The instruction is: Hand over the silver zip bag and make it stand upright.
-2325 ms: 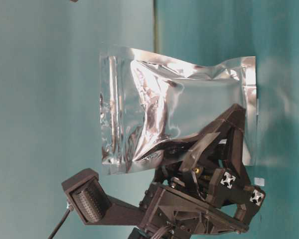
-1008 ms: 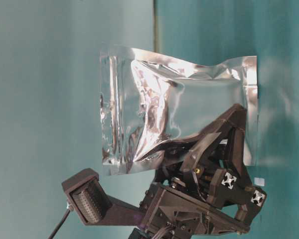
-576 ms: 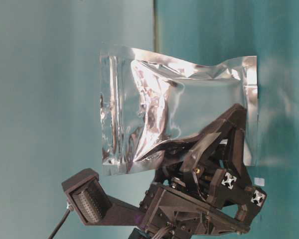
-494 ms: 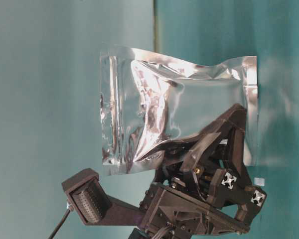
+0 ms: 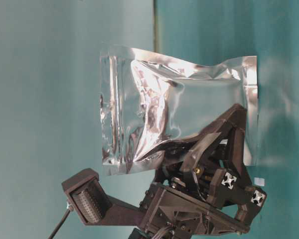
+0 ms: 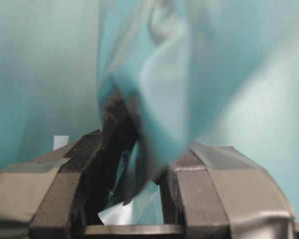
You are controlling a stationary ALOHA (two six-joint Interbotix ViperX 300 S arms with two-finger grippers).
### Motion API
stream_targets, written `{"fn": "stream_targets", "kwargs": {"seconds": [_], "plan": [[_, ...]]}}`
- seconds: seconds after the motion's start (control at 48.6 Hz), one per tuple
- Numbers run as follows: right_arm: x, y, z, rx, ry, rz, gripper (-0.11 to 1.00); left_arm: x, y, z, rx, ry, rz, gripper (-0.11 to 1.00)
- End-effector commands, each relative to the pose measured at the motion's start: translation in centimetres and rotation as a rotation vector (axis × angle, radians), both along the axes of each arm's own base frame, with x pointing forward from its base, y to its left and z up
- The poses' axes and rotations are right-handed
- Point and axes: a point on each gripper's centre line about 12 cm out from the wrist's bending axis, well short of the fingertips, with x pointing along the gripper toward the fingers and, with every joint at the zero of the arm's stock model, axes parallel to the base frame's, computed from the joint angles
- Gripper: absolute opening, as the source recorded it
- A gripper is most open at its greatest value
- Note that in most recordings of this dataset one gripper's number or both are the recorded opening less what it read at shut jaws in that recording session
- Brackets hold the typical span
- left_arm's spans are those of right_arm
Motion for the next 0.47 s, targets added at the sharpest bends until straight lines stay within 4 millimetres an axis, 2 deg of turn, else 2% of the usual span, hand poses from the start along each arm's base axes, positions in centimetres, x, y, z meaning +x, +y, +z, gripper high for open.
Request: {"fn": "stream_targets", "kwargs": {"seconds": [0.0, 0.453], "plan": [[0.07, 0.01, 0.67, 0.014, -0.026, -0.011, 0.89, 0.35, -0.25, 0.7, 0.0, -0.023, -0.007, 0.28], [0.05, 0.03, 0.65, 0.019, -0.023, -0.012, 0.89, 0.36, -0.32, 0.71, -0.001, -0.025, -0.008, 0.28]]}}
